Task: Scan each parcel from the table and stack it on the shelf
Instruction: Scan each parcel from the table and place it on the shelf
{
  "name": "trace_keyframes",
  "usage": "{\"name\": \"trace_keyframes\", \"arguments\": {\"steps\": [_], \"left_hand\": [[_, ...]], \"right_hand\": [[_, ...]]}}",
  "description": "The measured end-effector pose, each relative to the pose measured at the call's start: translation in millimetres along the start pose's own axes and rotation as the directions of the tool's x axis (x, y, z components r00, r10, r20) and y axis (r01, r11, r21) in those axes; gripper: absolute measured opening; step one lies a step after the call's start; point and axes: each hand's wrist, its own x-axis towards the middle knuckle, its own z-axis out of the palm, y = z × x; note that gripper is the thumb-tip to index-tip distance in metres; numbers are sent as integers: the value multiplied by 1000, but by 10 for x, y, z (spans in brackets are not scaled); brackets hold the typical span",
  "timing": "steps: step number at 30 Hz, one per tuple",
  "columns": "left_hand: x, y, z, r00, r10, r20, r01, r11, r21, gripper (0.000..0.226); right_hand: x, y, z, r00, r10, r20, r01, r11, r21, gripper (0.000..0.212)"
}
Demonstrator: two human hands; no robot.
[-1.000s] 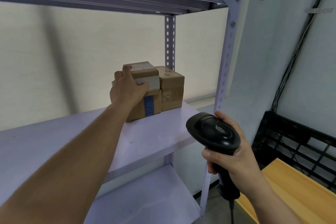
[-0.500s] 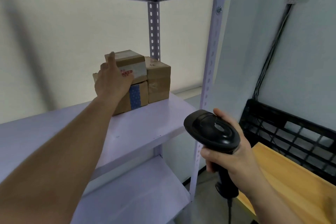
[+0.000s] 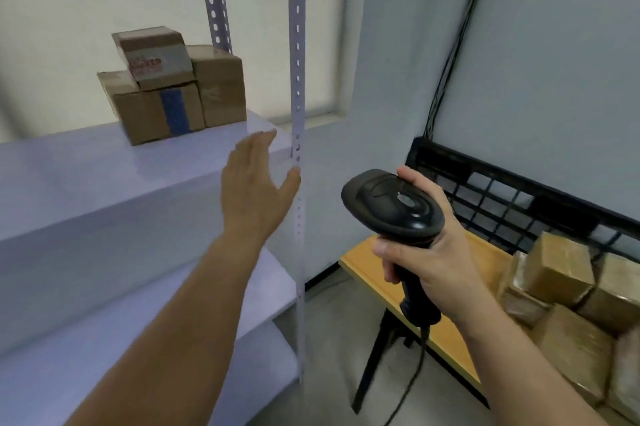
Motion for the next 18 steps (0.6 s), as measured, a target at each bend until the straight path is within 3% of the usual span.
{"name": "trace_keyframes", "arguments": {"steps": [6, 11, 18], "left_hand": [[-833, 778, 623, 972, -48, 231, 64, 996, -64, 60], [-1333, 1384, 1043, 930, 1, 368, 38, 995, -97, 59], [-1836, 2132, 1591, 826, 67, 560, 14, 990, -139, 55]], "right_hand": [[-657, -26, -685, 999, 2, -47, -5, 998, -57, 82], [-1126, -74, -1261, 992, -12, -122, 1, 996, -93, 81], [-1657, -55, -1992, 965, 13, -262, -49, 990, -133, 85]]}}
